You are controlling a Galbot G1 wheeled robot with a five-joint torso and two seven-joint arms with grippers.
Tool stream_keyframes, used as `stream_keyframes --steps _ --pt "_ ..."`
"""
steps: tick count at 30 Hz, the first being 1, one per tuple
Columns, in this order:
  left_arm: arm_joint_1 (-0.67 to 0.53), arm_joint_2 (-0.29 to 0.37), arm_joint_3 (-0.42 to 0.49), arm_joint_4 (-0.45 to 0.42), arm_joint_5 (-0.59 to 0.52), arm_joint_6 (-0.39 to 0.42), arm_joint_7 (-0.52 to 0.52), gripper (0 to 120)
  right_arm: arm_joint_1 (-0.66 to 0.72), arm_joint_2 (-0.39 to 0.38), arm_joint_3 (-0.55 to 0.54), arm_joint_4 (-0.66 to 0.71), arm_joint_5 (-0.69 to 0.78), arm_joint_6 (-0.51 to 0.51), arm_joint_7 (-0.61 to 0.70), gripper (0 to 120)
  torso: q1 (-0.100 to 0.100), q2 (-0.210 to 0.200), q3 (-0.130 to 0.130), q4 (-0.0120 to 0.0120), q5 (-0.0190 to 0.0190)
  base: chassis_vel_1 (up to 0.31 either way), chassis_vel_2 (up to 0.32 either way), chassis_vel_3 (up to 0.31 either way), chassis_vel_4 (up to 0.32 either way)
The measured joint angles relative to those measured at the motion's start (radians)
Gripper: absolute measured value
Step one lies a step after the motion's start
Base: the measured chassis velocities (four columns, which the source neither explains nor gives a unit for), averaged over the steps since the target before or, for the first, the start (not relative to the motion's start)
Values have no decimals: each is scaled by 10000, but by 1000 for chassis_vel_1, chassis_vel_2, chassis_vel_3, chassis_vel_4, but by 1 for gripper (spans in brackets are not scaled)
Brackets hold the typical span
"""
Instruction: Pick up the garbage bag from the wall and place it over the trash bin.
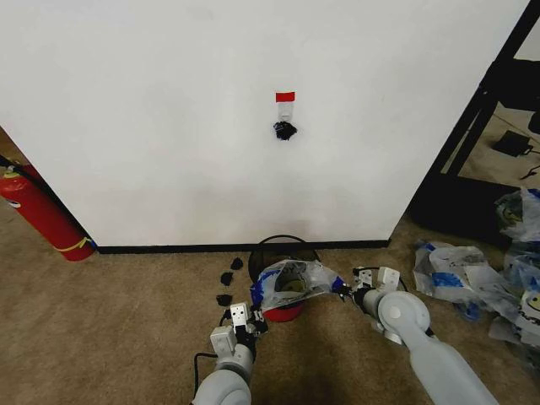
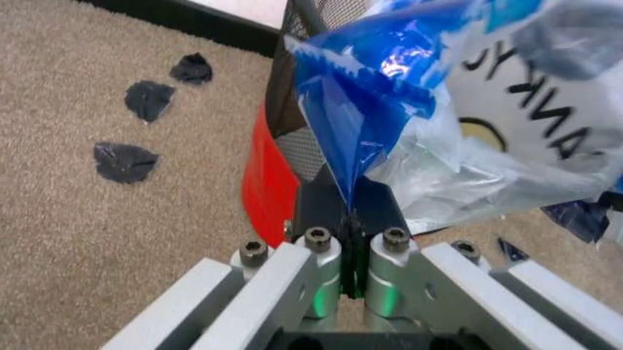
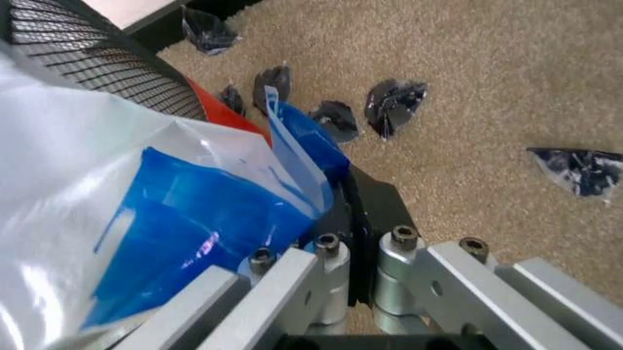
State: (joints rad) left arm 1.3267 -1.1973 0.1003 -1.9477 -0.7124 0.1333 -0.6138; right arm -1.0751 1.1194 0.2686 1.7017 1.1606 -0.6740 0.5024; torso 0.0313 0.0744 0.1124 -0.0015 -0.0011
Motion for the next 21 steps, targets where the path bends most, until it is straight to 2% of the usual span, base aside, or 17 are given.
stream_keyframes --steps 21 --pt "-198 -204 -140 733 -23 -164 91 0 752 470 -415 -1365 -642 281 -249 0 0 0 0 0 0 0 0 0 0"
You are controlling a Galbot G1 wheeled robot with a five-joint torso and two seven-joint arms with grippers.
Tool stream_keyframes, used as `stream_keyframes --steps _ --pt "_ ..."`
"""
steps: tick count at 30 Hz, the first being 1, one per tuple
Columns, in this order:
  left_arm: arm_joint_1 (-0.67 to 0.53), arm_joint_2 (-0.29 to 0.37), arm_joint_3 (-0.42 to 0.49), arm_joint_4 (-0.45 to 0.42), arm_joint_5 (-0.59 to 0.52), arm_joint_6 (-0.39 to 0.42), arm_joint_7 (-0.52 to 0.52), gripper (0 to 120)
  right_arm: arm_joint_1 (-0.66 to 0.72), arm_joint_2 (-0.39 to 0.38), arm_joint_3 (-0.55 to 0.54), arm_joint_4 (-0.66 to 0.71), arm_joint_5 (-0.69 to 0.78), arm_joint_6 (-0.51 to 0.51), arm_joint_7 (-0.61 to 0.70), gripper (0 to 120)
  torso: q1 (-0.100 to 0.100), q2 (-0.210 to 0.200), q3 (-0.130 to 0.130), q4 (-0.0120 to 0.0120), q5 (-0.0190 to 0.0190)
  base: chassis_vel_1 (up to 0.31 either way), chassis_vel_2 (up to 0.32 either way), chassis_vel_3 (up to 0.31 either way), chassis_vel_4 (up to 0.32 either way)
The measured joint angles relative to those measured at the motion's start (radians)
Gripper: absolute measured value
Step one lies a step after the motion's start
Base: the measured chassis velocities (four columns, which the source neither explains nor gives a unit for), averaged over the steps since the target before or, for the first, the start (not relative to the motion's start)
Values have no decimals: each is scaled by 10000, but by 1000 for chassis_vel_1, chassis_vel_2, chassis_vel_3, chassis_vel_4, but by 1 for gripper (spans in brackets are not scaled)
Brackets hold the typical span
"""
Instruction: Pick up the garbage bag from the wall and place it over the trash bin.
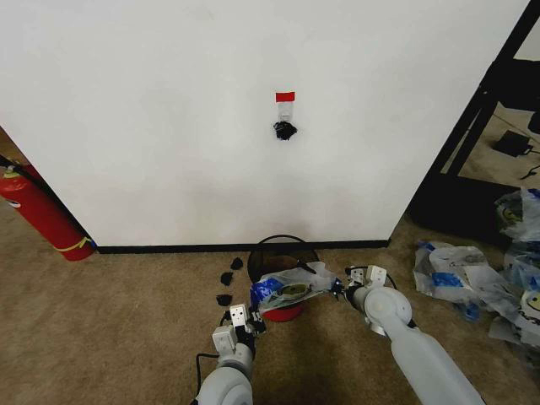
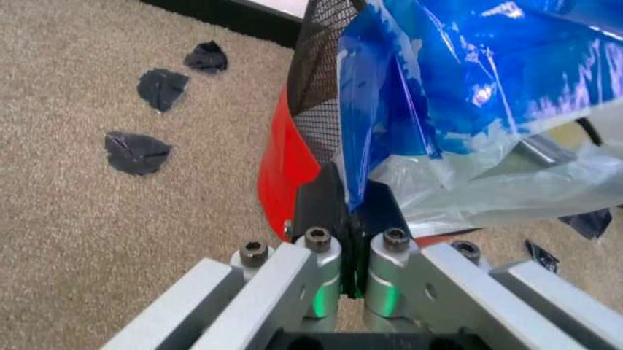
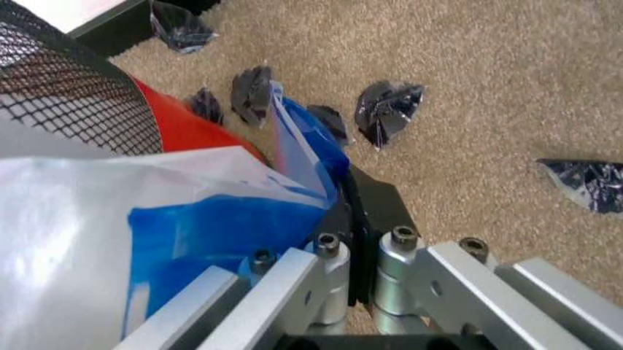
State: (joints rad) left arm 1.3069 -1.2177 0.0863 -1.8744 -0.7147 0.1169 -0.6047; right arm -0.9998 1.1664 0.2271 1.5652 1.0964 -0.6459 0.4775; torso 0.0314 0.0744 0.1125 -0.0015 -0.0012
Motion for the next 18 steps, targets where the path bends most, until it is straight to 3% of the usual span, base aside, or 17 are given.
stream_keyframes --steps 4,9,15,16,18 --pt "-52 92 16 14 -8 -26 10 0 74 58 -39 -73 -27 79 -32 0 0 0 0 0 0 0 0 0 0" --pt "-64 175 55 -84 -19 -26 73 10 107 75 -72 -80 -44 122 -29 0 0 0 0 1 1 0 0 0 0" --pt "126 320 84 -412 -19 201 134 36 -12 1 -39 150 -30 84 -1 2 0 0 0 0 0 0 0 0 0" --pt "126 320 84 -412 -19 201 134 36 -12 1 -39 150 -30 84 -1 2 0 0 0 0 0 0 0 0 0" --pt "253 404 77 -571 116 259 159 45 -88 -50 -24 302 -16 109 -2 10 0 0 0 0 0 0 0 0 0"
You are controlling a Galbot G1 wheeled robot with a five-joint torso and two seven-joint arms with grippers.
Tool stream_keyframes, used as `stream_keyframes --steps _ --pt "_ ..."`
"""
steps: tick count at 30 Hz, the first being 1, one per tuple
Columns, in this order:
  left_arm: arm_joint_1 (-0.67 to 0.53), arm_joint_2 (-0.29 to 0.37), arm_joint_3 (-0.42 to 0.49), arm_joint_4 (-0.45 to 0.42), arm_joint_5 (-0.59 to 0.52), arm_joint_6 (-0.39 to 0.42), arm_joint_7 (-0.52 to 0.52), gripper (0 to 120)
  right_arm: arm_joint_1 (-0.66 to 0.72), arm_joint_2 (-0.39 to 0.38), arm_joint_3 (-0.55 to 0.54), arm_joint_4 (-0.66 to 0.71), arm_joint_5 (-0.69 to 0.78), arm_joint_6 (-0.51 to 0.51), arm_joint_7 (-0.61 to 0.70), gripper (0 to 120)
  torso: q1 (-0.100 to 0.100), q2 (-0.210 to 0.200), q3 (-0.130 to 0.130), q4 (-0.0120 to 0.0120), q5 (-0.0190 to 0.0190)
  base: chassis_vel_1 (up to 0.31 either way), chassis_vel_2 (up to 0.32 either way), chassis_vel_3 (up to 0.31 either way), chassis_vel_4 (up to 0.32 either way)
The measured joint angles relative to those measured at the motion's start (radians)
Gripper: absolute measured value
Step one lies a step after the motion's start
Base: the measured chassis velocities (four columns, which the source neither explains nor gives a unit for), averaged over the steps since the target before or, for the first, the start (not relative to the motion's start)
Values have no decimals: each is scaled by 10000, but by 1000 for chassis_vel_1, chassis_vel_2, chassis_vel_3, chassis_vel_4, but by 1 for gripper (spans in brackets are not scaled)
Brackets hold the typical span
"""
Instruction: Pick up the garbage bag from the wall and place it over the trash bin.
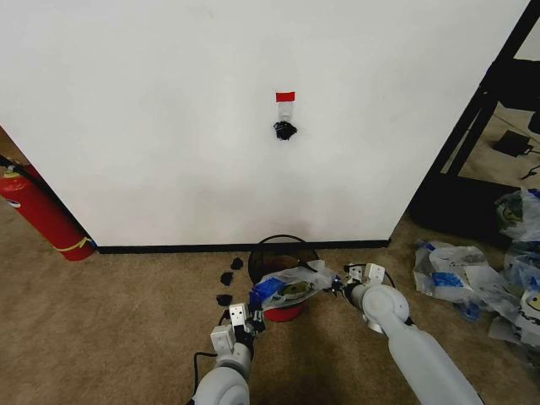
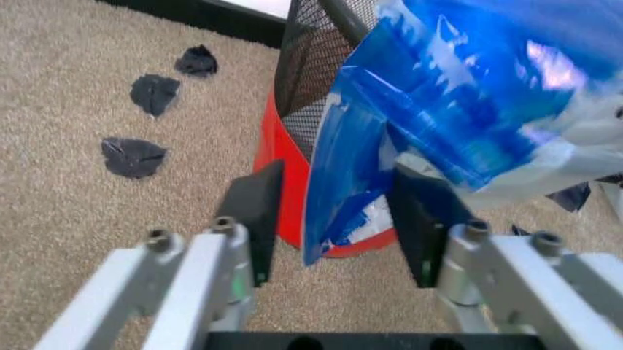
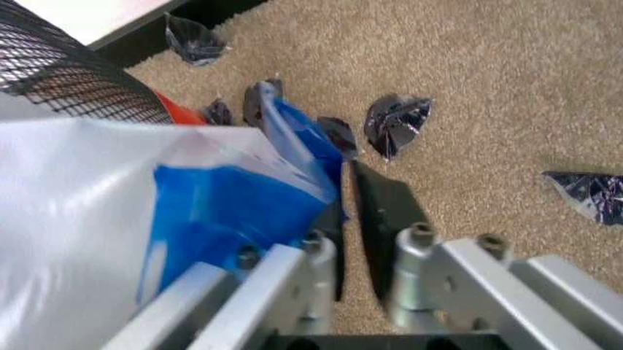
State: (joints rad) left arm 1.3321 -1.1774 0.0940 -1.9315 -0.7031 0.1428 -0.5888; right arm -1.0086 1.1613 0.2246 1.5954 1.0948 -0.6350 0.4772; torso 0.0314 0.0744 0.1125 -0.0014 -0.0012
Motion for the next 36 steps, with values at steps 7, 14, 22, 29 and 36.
stream_keyframes --steps 7,14,22,29,36 --pt "231 226 -98 -479 473 17 66 69 -317 -200 149 538 171 55 -99 34 0 0 0 -1 0 0 0 0 0" --pt "403 410 -124 -872 607 199 67 94 -695 -408 423 1058 223 80 -275 59 0 0 0 -1 0 0 0 0 0" --pt "825 678 -158 -1266 938 238 61 100 -1177 -639 710 1663 170 270 -695 90 0 0 0 0 0 0 0 0 0" --pt "1046 788 -245 -1638 1007 231 76 100 -1712 -791 777 2421 -37 597 -698 100 -1 1 -1 0 -1 0 0 0 0" --pt "1351 930 -281 -1995 1151 229 101 100 -2143 -1003 1146 2680 -173 682 -851 100 0 0 -1 0 1 0 0 0 0"
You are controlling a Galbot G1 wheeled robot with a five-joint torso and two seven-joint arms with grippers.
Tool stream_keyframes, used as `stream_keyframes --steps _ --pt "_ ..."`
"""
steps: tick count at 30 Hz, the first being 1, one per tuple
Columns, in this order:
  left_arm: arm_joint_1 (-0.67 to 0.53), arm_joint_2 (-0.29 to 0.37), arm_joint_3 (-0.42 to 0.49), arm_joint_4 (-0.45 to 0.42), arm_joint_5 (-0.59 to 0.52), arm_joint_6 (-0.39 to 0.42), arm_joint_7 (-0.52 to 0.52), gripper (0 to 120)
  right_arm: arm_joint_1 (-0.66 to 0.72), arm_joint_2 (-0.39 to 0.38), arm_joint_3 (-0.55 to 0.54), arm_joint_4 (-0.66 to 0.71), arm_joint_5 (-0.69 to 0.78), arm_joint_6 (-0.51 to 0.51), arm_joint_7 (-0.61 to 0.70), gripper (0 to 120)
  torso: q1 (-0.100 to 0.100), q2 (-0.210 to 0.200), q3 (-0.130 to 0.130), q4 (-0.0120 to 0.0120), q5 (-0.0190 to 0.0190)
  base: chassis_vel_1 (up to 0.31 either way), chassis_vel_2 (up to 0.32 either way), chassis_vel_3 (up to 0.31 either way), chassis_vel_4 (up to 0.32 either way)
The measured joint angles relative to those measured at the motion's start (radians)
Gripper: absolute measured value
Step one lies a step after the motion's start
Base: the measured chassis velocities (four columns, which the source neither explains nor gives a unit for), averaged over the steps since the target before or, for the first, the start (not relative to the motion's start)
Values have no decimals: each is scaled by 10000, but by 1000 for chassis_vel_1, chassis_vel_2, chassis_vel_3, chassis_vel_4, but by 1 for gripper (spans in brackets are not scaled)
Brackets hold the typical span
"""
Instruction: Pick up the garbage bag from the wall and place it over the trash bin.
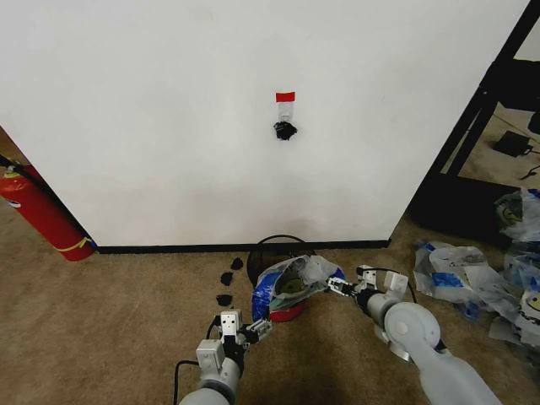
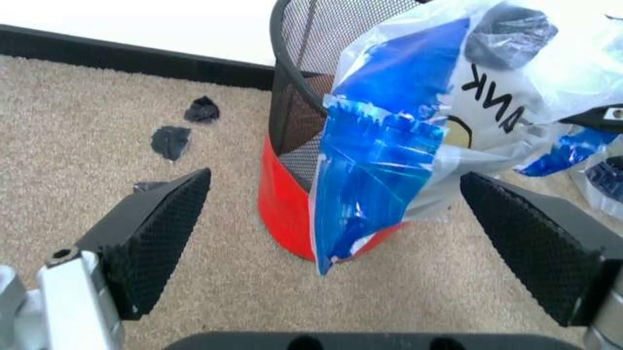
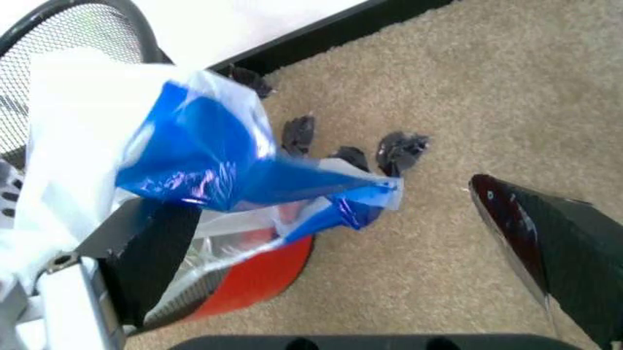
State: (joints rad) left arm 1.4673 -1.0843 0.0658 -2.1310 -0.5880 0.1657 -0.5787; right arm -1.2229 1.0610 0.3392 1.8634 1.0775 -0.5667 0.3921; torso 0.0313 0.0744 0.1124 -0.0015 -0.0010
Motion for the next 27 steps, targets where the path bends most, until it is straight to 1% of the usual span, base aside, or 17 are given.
stream_keyframes --steps 8,14,17,19,20,21,23,25,26,27 --pt "475 218 -111 -473 180 -30 109 100 -805 -321 363 1086 -33 10 -224 100 0 0 0 0 0 0 0 0 0" --pt "756 335 -199 -806 370 -35 126 100 -1132 -493 474 1412 -388 36 -536 100 0 0 0 1 -2 0 0 0 0" --pt "966 588 -401 -1138 382 -34 218 100 -1421 -588 581 1477 -916 251 -1049 100 0 0 0 2 0 0 0 0 0" --pt "894 822 -560 -1267 366 -67 323 100 -1690 -627 674 1504 -1478 798 -1596 100 0 0 0 3 -2 0 0 0 0" --pt "894 822 -560 -1267 366 -67 323 100 -1690 -627 674 1504 -1478 798 -1596 100 0 0 0 3 -2 0 0 0 0" --pt "767 948 -641 -1284 309 -98 431 100 -1837 -607 710 1465 -1882 1429 -1980 100 0 0 0 2 -3 0 0 0 0" --pt "424 1212 -846 -1278 92 -180 819 100 -2106 -460 791 1082 -3039 3357 -3012 100 0 0 0 1 -4 0 0 0 0" --pt "-99 1504 -1005 -1135 -196 -260 1291 100 -2461 -136 1064 445 -4365 5747 -4498 100 0 0 1 -1 3 0 0 0 0" --pt "-99 1504 -1005 -1135 -196 -260 1291 100 -2461 -136 1064 445 -4365 5747 -4498 100 0 0 1 -1 3 0 0 0 0" --pt "-197 1551 -1016 -1100 -238 -264 1359 100 -2536 -77 1120 363 -4541 6085 -4739 100 0 0 1 -1 1 0 0 0 0"
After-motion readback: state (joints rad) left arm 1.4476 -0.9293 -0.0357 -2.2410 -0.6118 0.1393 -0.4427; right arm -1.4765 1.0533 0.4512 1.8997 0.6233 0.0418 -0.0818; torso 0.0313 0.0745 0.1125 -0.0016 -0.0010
